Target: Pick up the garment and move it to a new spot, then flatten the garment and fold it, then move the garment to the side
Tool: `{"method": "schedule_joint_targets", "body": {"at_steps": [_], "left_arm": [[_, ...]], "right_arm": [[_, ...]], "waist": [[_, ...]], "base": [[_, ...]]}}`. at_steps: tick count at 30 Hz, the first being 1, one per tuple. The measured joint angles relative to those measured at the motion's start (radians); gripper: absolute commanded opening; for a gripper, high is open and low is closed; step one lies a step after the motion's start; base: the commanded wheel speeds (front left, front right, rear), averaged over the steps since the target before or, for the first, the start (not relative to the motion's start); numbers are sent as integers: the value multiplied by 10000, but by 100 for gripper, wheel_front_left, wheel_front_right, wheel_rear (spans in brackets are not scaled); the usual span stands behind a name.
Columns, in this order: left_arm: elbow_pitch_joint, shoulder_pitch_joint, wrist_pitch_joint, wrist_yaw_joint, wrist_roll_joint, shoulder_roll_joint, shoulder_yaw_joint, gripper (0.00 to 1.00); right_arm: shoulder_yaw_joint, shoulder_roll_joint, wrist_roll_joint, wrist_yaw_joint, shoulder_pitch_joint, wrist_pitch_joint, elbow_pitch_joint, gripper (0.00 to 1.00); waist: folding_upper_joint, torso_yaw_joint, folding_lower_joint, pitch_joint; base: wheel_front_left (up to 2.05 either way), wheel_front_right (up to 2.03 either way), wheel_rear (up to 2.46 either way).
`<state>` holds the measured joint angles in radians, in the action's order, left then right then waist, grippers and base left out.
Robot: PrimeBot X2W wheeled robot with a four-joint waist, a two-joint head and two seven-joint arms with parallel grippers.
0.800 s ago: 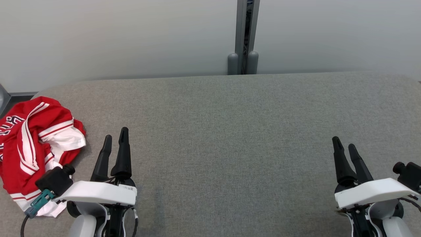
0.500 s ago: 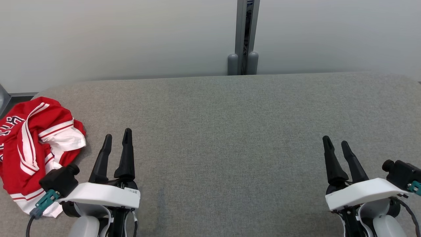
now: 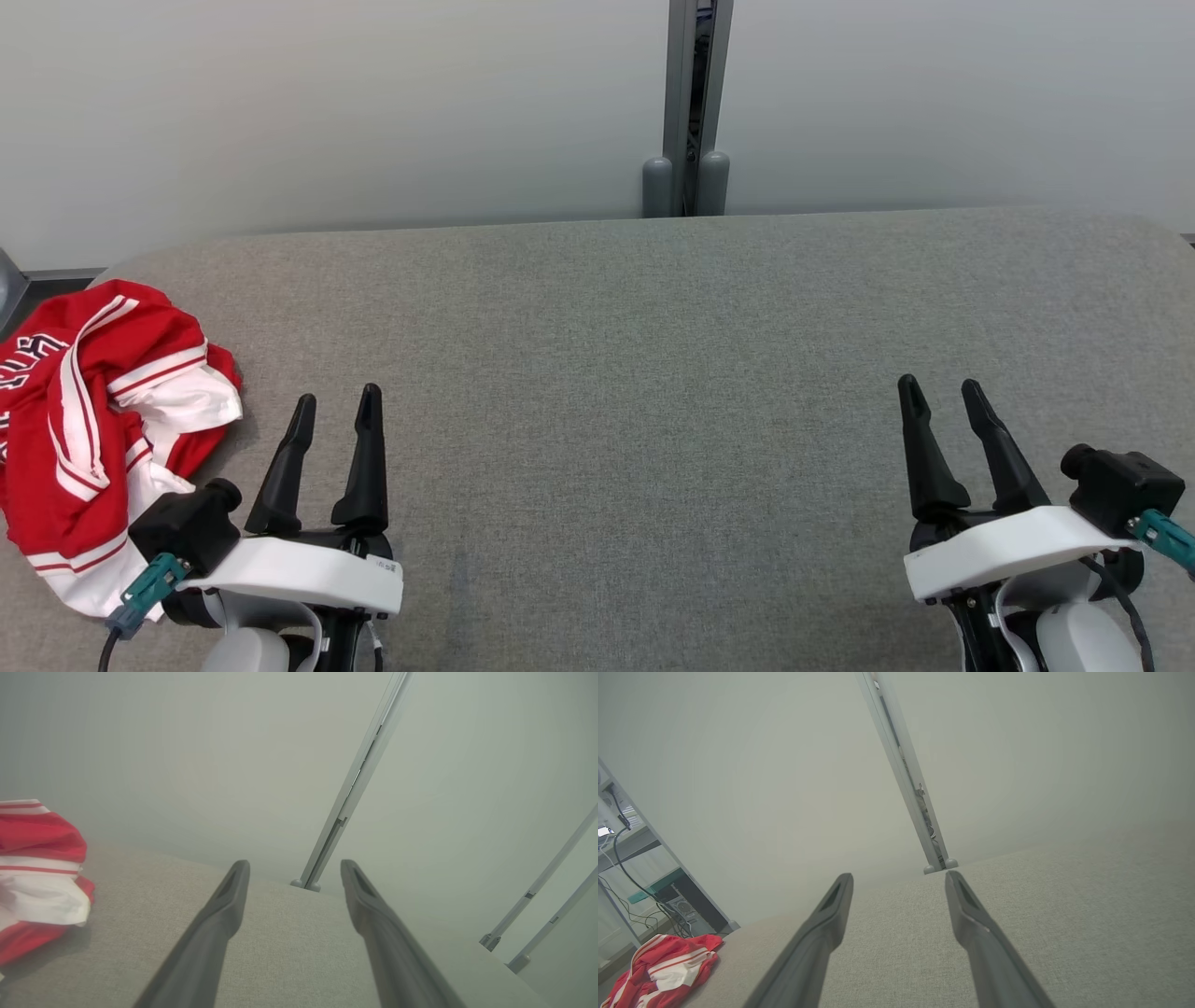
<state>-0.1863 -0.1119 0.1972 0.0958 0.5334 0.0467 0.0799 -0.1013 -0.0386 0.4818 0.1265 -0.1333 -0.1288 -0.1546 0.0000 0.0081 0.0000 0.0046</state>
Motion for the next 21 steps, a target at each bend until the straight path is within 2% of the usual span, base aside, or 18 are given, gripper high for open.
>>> {"method": "schedule_joint_targets", "body": {"at_steps": [21], "left_arm": [[-754,46,332,88,-1569,6,-337,100]], "right_arm": [[-391,-31,-1946,4,-12,-673,23,100]], "waist": [[0,-53,0,-67]], "base": [[0,0,0]]}}
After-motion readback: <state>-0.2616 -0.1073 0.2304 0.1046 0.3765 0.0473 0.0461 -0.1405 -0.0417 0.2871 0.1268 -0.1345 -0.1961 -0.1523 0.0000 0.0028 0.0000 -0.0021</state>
